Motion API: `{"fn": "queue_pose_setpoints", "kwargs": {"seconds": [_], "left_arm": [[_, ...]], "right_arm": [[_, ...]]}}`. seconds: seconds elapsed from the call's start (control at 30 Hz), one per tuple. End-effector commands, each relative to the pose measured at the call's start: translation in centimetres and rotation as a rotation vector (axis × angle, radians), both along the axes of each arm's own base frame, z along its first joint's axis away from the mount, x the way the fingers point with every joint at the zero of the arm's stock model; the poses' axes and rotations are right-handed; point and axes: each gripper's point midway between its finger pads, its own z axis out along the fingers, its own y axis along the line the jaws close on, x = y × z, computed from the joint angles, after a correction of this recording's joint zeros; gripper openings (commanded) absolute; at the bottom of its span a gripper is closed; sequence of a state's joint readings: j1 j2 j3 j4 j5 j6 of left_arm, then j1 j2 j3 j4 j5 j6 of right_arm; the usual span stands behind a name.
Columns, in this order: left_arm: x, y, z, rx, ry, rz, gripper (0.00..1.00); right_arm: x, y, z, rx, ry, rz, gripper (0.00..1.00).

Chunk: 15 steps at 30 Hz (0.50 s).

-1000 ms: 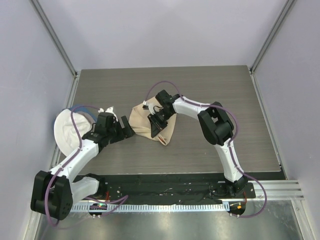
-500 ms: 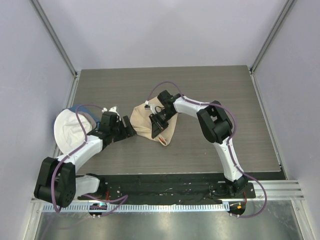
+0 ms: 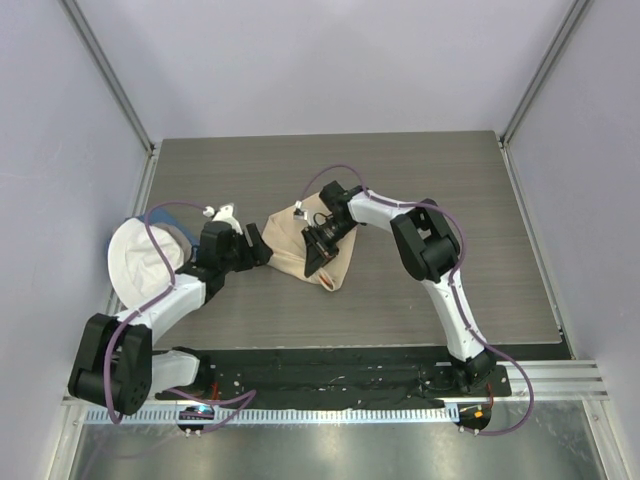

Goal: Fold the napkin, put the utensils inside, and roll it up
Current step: Roll the napkin with the utensil

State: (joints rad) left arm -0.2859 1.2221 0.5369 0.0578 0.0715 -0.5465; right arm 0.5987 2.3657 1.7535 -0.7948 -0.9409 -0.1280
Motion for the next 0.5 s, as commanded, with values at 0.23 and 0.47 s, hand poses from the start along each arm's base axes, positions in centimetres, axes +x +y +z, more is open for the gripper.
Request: {"fn": "queue_pose_setpoints", "kwargs": {"seconds": [0.23,0.47], "left_arm": [[2.3,-1.4,1.7,-0.043,-0.161,-0.054,0.68],[2.9,-1.5,1.2,-0.044,-0.172,-0.048,0.63]], "right_arm": [[-0.5,-2.8,-4.9,-0.149,0.079,-0.002,0.01],[-0.8,-3.0,-5.6,-0.155,0.113,-0.001,0.01]]}}
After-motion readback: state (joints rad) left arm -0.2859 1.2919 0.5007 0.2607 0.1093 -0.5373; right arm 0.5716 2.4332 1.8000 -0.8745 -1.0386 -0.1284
